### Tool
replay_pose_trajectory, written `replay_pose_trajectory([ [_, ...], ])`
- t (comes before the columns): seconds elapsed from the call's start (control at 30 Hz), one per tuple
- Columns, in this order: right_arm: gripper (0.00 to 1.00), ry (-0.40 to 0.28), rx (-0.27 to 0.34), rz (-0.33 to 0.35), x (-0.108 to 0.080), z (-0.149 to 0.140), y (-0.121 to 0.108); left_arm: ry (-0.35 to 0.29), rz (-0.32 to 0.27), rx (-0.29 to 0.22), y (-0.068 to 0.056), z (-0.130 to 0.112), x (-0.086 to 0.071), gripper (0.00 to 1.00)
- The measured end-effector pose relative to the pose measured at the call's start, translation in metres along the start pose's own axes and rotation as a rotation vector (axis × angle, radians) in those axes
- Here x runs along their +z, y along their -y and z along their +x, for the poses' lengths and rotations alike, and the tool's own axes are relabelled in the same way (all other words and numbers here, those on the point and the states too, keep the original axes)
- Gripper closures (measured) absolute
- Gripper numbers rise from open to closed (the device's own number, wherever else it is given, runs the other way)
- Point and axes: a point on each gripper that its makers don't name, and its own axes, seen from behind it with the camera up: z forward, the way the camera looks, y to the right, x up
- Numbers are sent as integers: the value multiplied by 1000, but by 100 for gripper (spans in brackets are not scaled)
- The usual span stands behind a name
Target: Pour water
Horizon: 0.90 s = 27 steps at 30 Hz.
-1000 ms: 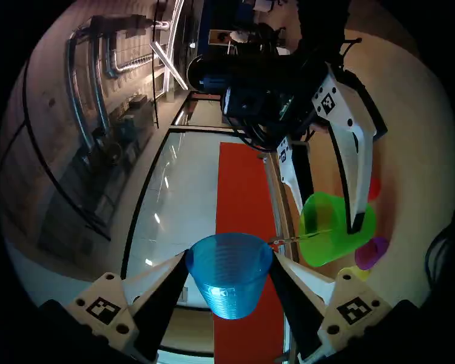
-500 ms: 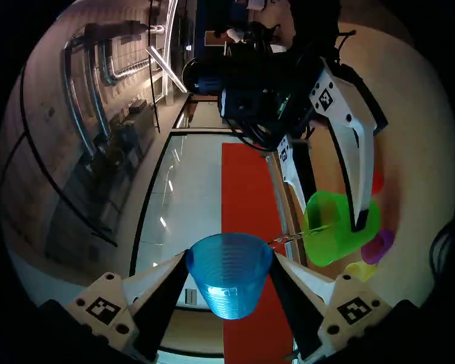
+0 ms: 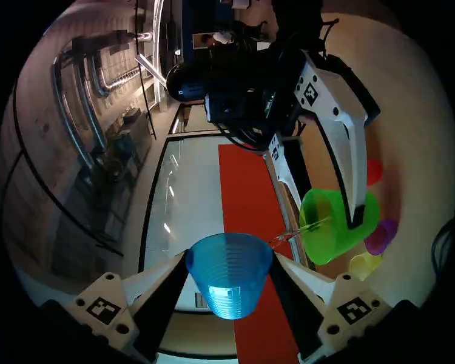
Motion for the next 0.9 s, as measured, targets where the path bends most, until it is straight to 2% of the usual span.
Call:
replay_pose_trajectory([
  [0.27, 9, 2, -1, 0, 0, -1, -1, 1, 4, 29, -1, 2, -1, 12],
  [0.57, 9, 3, 0, -2, -2, -1, -1, 2, 9, 7, 2, -2, 1, 12],
  [0.7, 9, 3, -1, -3, -3, -1, -1, 3, 14, -57, 2, -4, 2, 12],
  [0.9, 9, 6, -4, -7, -4, -1, -2, 13, 27, -212, -1, -10, 1, 12],
])
